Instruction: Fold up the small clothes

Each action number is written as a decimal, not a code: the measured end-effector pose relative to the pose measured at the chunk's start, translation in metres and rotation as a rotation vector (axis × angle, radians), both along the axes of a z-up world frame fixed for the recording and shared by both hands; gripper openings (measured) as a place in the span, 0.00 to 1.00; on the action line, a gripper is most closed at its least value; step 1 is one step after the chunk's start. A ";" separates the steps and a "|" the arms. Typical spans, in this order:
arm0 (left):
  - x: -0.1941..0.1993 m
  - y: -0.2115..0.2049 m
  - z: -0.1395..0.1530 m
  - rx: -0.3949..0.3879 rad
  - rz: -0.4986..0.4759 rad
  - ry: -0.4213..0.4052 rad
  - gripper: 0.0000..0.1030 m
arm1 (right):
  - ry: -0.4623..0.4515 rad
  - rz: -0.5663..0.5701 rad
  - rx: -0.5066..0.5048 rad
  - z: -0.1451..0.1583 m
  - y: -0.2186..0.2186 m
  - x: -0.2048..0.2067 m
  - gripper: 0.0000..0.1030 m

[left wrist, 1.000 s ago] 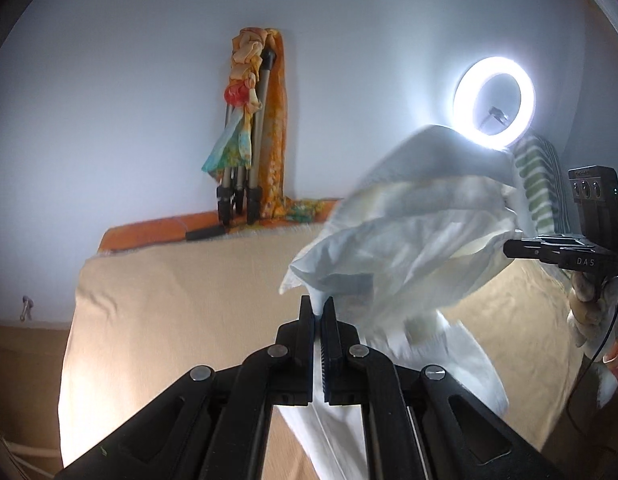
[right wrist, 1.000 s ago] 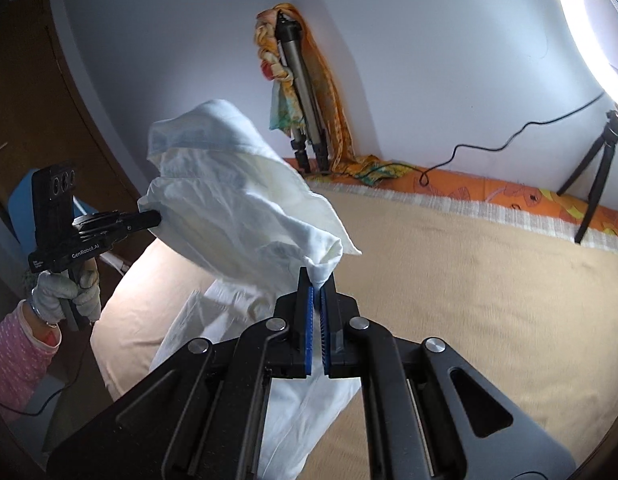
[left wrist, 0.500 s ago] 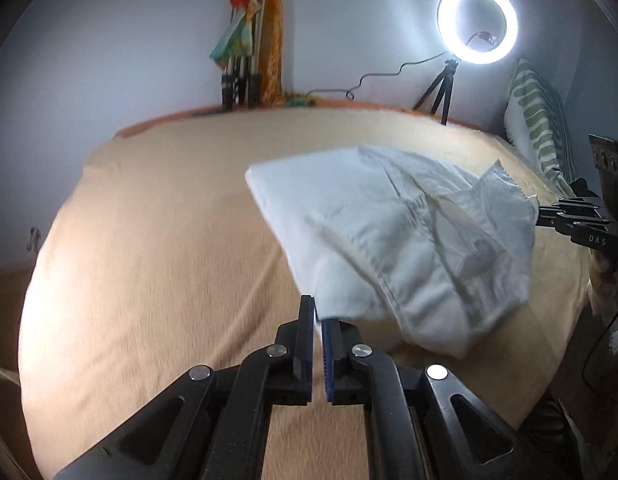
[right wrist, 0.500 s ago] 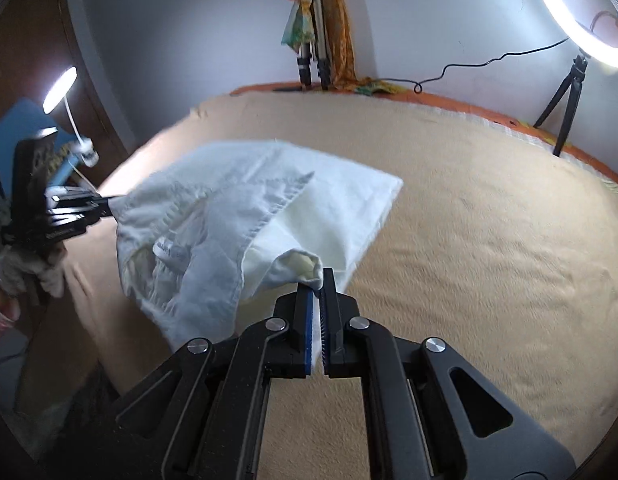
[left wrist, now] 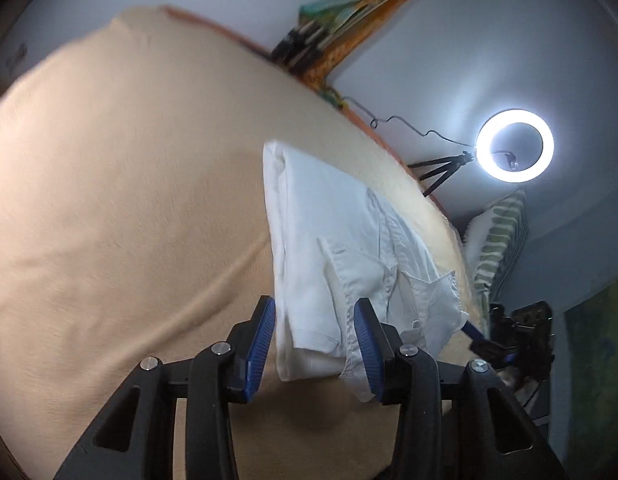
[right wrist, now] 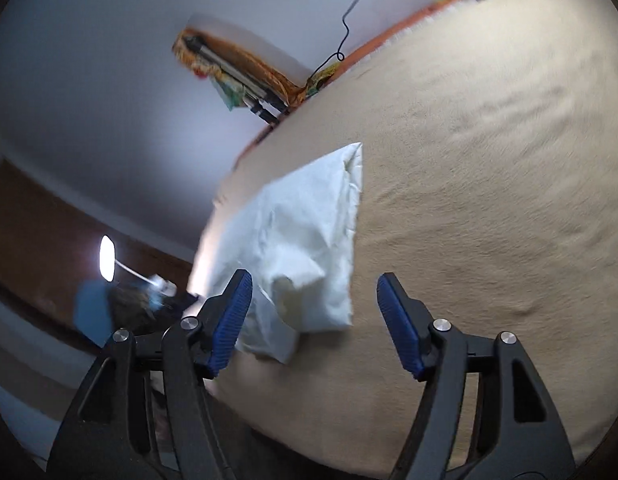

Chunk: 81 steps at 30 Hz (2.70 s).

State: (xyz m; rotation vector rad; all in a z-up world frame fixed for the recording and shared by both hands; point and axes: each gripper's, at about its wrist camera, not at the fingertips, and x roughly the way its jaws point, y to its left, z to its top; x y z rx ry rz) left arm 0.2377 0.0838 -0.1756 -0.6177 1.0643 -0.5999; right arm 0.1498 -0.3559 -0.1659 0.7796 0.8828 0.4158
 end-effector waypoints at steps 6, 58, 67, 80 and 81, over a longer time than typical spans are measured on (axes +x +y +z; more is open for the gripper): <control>0.008 -0.012 -0.011 -0.024 -0.015 0.045 0.05 | 0.098 0.062 0.079 -0.036 0.025 0.033 0.34; 0.057 -0.068 -0.009 0.423 -0.079 -0.244 0.30 | -0.148 0.275 -0.789 -0.020 0.138 0.082 0.33; 0.068 -0.046 0.023 0.398 -0.023 -0.291 0.26 | -0.165 0.208 -0.672 0.026 0.100 0.087 0.36; 0.112 -0.070 -0.015 0.556 -0.028 -0.260 0.30 | -0.028 0.161 -0.739 -0.018 0.089 0.153 0.36; 0.112 -0.065 -0.015 0.566 -0.016 -0.256 0.30 | -0.013 0.135 -0.752 -0.018 0.081 0.151 0.36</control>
